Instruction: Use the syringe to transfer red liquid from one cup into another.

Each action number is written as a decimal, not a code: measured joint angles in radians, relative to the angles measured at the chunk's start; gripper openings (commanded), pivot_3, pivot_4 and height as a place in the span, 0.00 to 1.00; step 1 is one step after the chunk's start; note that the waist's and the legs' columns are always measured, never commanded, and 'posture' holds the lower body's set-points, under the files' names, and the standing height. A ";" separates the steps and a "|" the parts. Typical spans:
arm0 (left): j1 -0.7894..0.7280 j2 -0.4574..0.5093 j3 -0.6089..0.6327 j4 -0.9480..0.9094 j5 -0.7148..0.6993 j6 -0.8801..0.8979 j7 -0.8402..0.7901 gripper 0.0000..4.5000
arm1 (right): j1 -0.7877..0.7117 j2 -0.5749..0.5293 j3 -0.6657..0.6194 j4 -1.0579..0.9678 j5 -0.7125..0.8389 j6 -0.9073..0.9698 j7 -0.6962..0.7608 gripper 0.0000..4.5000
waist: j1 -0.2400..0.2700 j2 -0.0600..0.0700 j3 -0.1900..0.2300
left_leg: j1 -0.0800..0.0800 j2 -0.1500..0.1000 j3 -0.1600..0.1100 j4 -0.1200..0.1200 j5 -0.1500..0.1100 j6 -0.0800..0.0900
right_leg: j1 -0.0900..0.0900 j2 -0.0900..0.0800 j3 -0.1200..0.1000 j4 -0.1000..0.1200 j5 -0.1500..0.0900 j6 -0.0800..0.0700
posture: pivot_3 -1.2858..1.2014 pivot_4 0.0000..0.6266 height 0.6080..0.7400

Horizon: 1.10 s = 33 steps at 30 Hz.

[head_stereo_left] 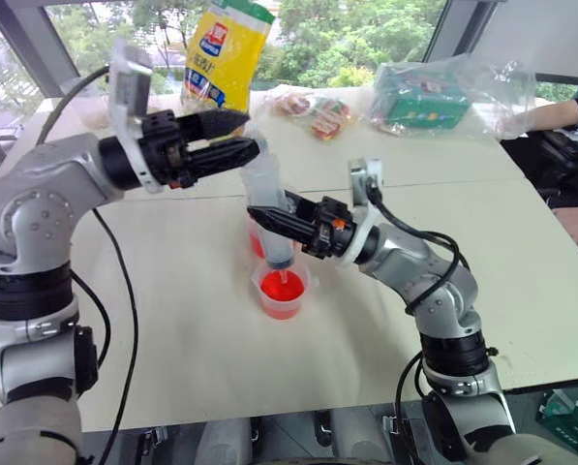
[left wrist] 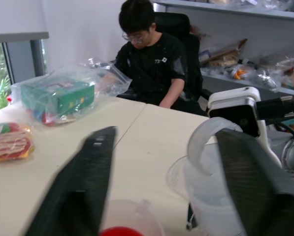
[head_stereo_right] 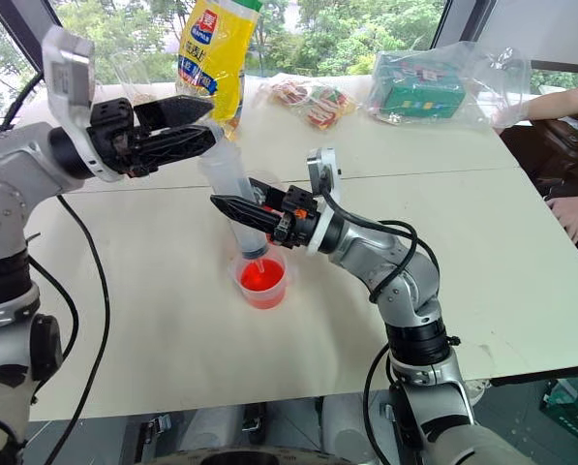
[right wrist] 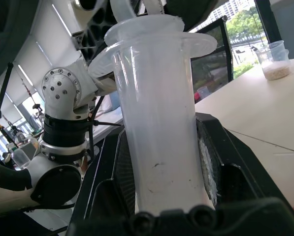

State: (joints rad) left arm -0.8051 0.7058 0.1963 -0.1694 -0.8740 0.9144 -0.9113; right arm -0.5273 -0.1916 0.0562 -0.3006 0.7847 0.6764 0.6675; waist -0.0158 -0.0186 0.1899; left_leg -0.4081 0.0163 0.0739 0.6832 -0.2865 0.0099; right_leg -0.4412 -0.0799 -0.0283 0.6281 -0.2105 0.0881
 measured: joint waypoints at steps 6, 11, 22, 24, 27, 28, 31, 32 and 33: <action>0.047 0.065 0.020 -0.011 -0.010 -0.001 -0.025 0.99 | -0.001 0.009 -0.031 -0.001 0.025 0.005 -0.036 0.31 | -0.003 0.000 0.000 | 0.000 0.000 0.000 0.000 0.000 0.000 | 0.000 0.000 0.000 0.000 0.000 0.000 | 0.52 0.24 1.00; 0.096 0.083 0.075 -0.012 -0.040 0.018 0.003 0.99 | -0.095 0.010 -0.098 0.020 0.080 0.059 -0.129 0.31 | -0.002 0.000 0.000 | 0.000 0.000 0.000 0.000 0.000 0.000 | 0.000 0.000 0.000 0.000 0.000 0.000 | 0.52 0.24 1.00; 0.230 0.054 0.059 -0.123 -0.047 0.006 0.048 0.99 | -0.310 -0.294 -0.269 0.252 0.124 0.481 -0.453 0.31 | 0.002 0.000 0.000 | -0.001 0.000 0.001 -0.001 -0.001 0.002 | 0.000 -0.002 0.000 -0.004 -0.002 -0.004 | 0.52 0.24 1.00; 0.239 0.043 0.058 -0.129 -0.050 0.006 0.062 0.99 | -0.290 -0.339 -0.254 0.268 0.105 0.564 -0.463 0.31 | 0.001 0.000 0.000 | -0.002 0.000 0.001 -0.002 -0.001 0.002 | -0.001 -0.001 0.000 -0.005 -0.002 -0.003 | 0.52 0.24 1.00; 0.251 0.031 0.058 -0.142 -0.053 0.005 0.080 0.99 | -0.240 -0.387 -0.222 0.306 0.060 0.677 -0.480 0.31 | -0.001 0.000 0.000 | -0.002 0.000 0.002 -0.002 -0.002 0.003 | 0.000 -0.001 0.000 -0.007 -0.002 -0.003 | 0.52 0.24 1.00; 0.253 0.028 0.058 -0.145 -0.053 0.004 0.086 0.99 | -0.221 -0.388 -0.211 0.310 0.044 0.691 -0.480 0.31 | -0.002 0.000 0.000 | -0.002 0.000 0.002 -0.002 -0.002 0.003 | 0.000 0.000 0.001 -0.007 -0.001 -0.003 | 0.52 0.24 1.00; 0.259 0.022 0.056 -0.157 -0.055 -0.001 0.092 0.99 | -0.186 -0.389 -0.164 0.355 -0.019 0.725 -0.475 0.31 | -0.001 0.000 0.000 | -0.002 0.000 0.002 -0.002 -0.002 0.003 | 0.000 0.000 0.001 -0.008 -0.001 -0.003 | 0.52 0.24 1.00; 0.261 0.022 0.055 -0.157 -0.055 -0.001 0.094 0.99 | -0.185 -0.389 -0.158 0.365 -0.028 0.728 -0.473 0.31 | 0.000 0.000 0.000 | -0.002 0.000 0.002 -0.002 -0.002 0.003 | 0.000 0.000 0.001 -0.008 -0.001 -0.003 | 0.52 0.24 1.00; 0.263 0.020 0.054 -0.159 -0.055 -0.001 0.100 0.99 | -0.184 -0.389 -0.156 0.378 -0.042 0.733 -0.466 0.31 | 0.000 0.000 0.000 | -0.003 0.000 0.002 -0.002 -0.002 0.003 | 0.000 0.000 0.001 -0.009 -0.001 -0.003 | 0.52 0.24 1.00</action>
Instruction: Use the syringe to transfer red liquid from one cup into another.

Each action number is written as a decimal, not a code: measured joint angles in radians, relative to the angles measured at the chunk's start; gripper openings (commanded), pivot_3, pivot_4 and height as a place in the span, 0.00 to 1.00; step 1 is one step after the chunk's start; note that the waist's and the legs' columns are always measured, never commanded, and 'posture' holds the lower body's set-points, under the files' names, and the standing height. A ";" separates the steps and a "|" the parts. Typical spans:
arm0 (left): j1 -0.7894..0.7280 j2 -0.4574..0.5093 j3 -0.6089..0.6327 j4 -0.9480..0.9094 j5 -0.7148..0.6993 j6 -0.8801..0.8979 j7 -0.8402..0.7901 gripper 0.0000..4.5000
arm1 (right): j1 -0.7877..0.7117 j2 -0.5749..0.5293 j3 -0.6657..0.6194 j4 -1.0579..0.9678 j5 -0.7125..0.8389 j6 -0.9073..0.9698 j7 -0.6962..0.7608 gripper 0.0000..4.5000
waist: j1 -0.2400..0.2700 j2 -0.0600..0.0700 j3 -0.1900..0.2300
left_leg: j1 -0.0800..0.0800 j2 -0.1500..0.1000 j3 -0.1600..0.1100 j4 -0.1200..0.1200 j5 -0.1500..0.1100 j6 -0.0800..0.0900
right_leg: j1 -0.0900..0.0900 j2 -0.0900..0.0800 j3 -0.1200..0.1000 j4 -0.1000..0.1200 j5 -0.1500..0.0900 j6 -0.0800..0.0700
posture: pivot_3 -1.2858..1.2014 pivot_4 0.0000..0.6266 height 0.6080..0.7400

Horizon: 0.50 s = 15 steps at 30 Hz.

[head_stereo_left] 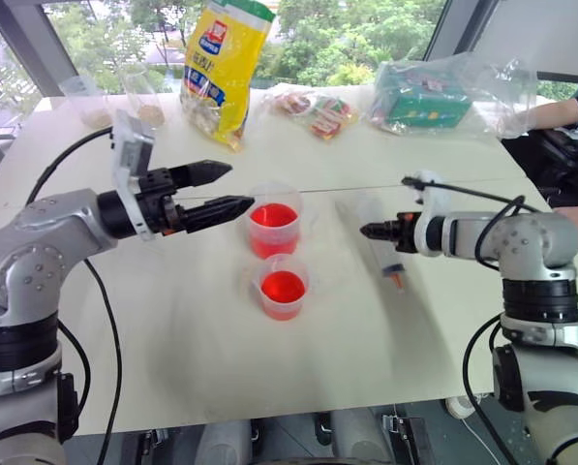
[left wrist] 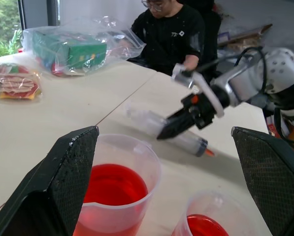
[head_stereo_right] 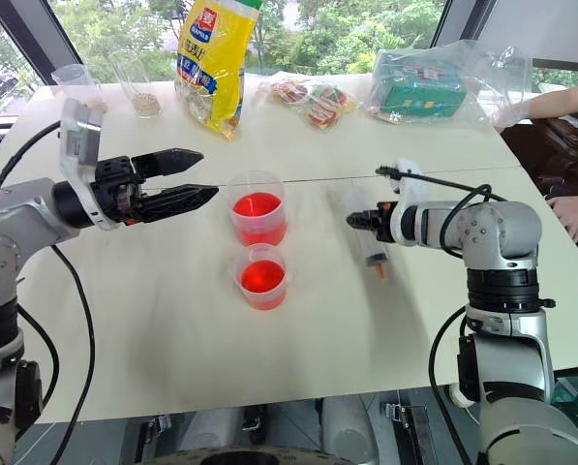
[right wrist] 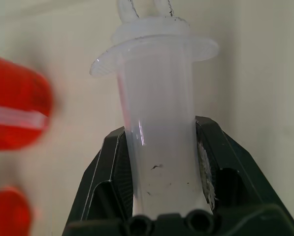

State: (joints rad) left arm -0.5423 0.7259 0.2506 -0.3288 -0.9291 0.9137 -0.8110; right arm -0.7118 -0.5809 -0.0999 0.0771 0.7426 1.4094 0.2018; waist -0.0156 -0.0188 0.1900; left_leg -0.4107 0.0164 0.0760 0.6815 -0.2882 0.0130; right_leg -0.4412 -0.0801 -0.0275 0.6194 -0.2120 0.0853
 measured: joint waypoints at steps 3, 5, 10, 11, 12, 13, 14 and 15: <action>0.008 -0.003 0.000 -0.020 -0.003 0.000 0.016 1.00 | 0.000 0.000 0.003 0.013 -0.028 -0.001 0.029 0.62 | 0.001 0.000 0.000 | 0.000 0.000 0.000 0.000 0.000 0.000 | 0.001 0.000 0.000 -0.001 0.002 0.003 | 0.52 0.24 1.00; 0.029 -0.003 -0.005 -0.042 -0.008 0.001 0.018 1.00 | 0.005 0.000 0.005 0.020 -0.041 -0.009 0.050 0.84 | 0.001 0.000 0.000 | 0.000 0.000 0.000 0.000 -0.001 0.001 | 0.001 0.000 0.000 -0.001 0.002 0.003 | 0.52 0.24 1.00; 0.050 0.017 -0.014 -0.077 -0.026 0.021 0.021 1.00 | 0.008 -0.015 0.010 -0.006 -0.057 -0.012 0.105 0.98 | 0.001 0.000 0.000 | 0.000 0.000 0.000 0.000 -0.001 0.001 | 0.001 0.000 0.000 -0.002 0.001 0.003 | 0.52 0.24 1.00; 0.054 0.024 -0.014 -0.081 -0.030 0.022 0.020 1.00 | 0.010 -0.034 0.016 -0.022 -0.059 -0.012 0.120 0.98 | 0.003 0.000 0.000 | 0.000 0.000 0.000 0.000 -0.001 0.001 | 0.001 0.000 0.000 -0.002 0.001 0.003 | 0.52 0.24 1.00; 0.063 0.041 -0.015 -0.086 -0.032 0.023 0.013 1.00 | 0.020 -0.072 0.020 -0.070 -0.056 -0.013 0.154 0.98 | 0.005 0.000 0.000 | -0.001 0.000 -0.001 0.000 -0.001 0.001 | 0.001 0.000 0.000 -0.003 0.001 0.003 | 0.52 0.24 1.00; 0.068 0.055 -0.015 -0.087 -0.033 0.023 0.009 1.00 | 0.023 -0.106 0.018 -0.108 -0.050 -0.014 0.181 0.98 | 0.005 0.000 0.000 | -0.001 0.000 -0.001 0.000 -0.001 0.001 | 0.001 0.000 0.000 -0.003 0.001 0.003 | 0.52 0.24 1.00; 0.070 0.065 -0.015 -0.089 -0.033 0.023 0.005 1.00 | 0.028 -0.144 0.009 -0.159 -0.034 -0.017 0.219 0.98 | 0.005 0.000 0.000 | -0.001 0.000 -0.001 0.000 -0.001 0.002 | 0.001 0.000 0.000 -0.003 0.001 0.003 | 0.52 0.24 1.00; 0.074 0.073 -0.015 -0.089 -0.033 0.023 0.005 1.00 | 0.032 -0.161 -0.004 -0.196 -0.018 -0.021 0.242 0.98 | 0.004 0.000 0.000 | -0.001 0.000 -0.001 0.000 -0.001 0.002 | 0.001 0.000 0.000 -0.004 0.001 0.003 | 0.52 0.24 1.00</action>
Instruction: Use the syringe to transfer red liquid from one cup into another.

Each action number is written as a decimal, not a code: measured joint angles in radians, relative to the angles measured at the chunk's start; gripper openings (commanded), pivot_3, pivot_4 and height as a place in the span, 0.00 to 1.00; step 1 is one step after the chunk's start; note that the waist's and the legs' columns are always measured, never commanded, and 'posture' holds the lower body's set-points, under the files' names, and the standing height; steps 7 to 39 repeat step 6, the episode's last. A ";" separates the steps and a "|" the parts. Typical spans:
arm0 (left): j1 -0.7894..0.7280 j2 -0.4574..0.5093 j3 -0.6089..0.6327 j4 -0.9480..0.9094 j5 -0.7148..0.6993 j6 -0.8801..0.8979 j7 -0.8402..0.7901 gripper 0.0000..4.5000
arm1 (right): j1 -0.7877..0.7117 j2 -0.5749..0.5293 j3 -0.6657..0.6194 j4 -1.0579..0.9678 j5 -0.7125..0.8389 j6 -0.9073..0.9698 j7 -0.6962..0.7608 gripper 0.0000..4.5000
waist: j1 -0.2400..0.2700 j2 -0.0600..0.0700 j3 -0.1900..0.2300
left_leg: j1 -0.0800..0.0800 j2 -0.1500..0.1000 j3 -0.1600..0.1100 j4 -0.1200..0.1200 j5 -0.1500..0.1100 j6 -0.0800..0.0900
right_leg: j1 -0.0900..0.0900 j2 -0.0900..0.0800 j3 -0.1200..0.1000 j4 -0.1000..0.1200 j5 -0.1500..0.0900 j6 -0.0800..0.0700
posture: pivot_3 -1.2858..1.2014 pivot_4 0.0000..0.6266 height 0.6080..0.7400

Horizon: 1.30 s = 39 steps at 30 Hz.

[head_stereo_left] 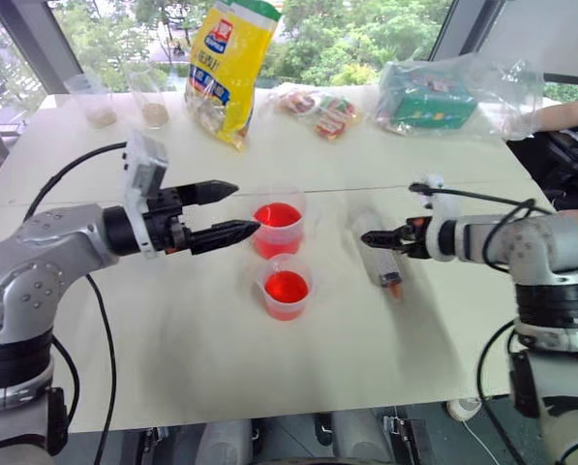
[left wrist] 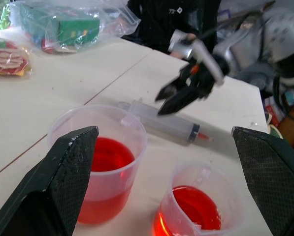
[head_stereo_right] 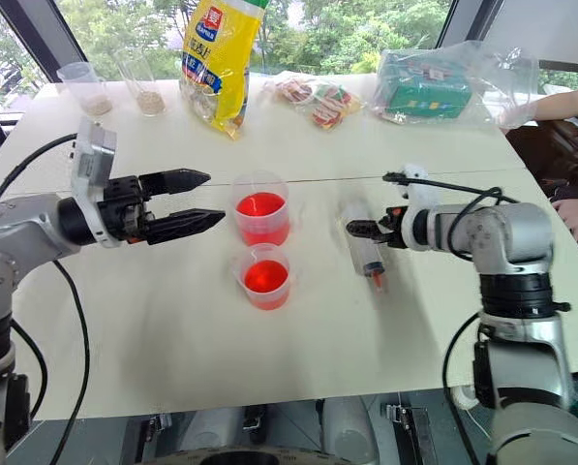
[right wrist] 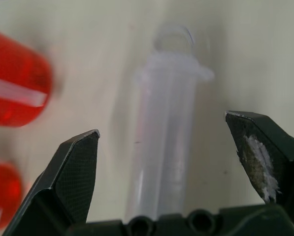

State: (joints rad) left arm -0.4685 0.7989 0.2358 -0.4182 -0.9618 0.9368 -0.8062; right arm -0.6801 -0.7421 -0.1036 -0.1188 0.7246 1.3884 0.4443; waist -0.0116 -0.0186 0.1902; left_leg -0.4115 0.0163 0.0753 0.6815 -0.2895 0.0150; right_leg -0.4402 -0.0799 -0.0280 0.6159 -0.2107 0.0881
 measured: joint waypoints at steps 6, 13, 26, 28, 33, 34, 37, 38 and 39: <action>0.062 0.067 0.008 -0.030 0.000 -0.003 -0.026 1.00 | 0.146 -0.153 -0.223 -0.275 0.221 0.029 0.211 0.98 | 0.003 0.000 0.000 | 0.000 0.000 0.000 -0.001 -0.001 0.001 | 0.001 0.000 0.000 -0.002 0.000 0.000 | 0.52 0.24 1.00; 0.062 0.067 0.008 -0.030 0.000 -0.003 -0.026 1.00 | 0.146 -0.153 -0.223 -0.275 0.221 0.029 0.211 0.98 | 0.003 0.000 0.000 | 0.000 0.000 0.000 -0.001 -0.001 0.001 | 0.001 0.000 0.000 -0.002 0.000 0.000 | 0.52 0.24 1.00; 0.062 0.067 0.008 -0.030 0.000 -0.003 -0.026 1.00 | 0.146 -0.153 -0.223 -0.275 0.221 0.029 0.211 0.98 | 0.003 0.000 0.000 | 0.000 0.000 0.000 -0.001 -0.001 0.001 | 0.001 0.000 0.000 -0.002 0.000 0.000 | 0.52 0.24 1.00; 0.062 0.067 0.008 -0.030 0.000 -0.003 -0.026 1.00 | 0.146 -0.153 -0.223 -0.275 0.221 0.029 0.211 0.98 | 0.003 0.000 0.000 | 0.000 0.000 0.000 -0.001 -0.001 0.001 | 0.001 0.000 0.000 -0.002 0.000 0.000 | 0.52 0.24 1.00; 0.062 0.067 0.008 -0.030 0.000 -0.003 -0.026 1.00 | 0.146 -0.153 -0.223 -0.275 0.221 0.029 0.211 0.98 | 0.003 0.000 0.000 | 0.000 0.000 0.000 -0.001 -0.001 0.001 | 0.001 0.000 0.000 -0.002 0.000 0.000 | 0.52 0.24 1.00; 0.062 0.067 0.008 -0.030 0.000 -0.003 -0.026 1.00 | 0.146 -0.153 -0.223 -0.275 0.221 0.029 0.211 0.98 | 0.003 0.000 0.000 | 0.000 0.000 0.000 -0.001 -0.001 0.001 | 0.001 0.000 0.000 -0.002 0.000 0.000 | 0.52 0.24 1.00; 0.062 0.067 0.008 -0.030 0.000 -0.003 -0.026 1.00 | 0.146 -0.153 -0.223 -0.275 0.221 0.029 0.211 0.98 | 0.003 0.000 0.000 | 0.000 0.000 0.000 -0.001 -0.001 0.001 | 0.001 0.000 0.000 -0.002 0.000 0.000 | 0.52 0.24 1.00; 0.062 0.067 0.008 -0.030 0.000 -0.003 -0.026 1.00 | 0.146 -0.153 -0.223 -0.275 0.221 0.029 0.211 0.98 | 0.003 0.000 0.000 | 0.000 0.000 0.000 -0.001 -0.001 0.001 | 0.001 0.000 0.000 -0.002 0.000 0.000 | 0.52 0.24 1.00; 0.062 0.067 0.008 -0.030 0.000 -0.003 -0.026 1.00 | 0.146 -0.153 -0.223 -0.275 0.221 0.029 0.211 0.98 | 0.003 0.000 0.000 | 0.000 0.000 0.000 -0.001 -0.001 0.001 | 0.001 0.000 0.000 -0.002 0.000 0.000 | 0.52 0.24 1.00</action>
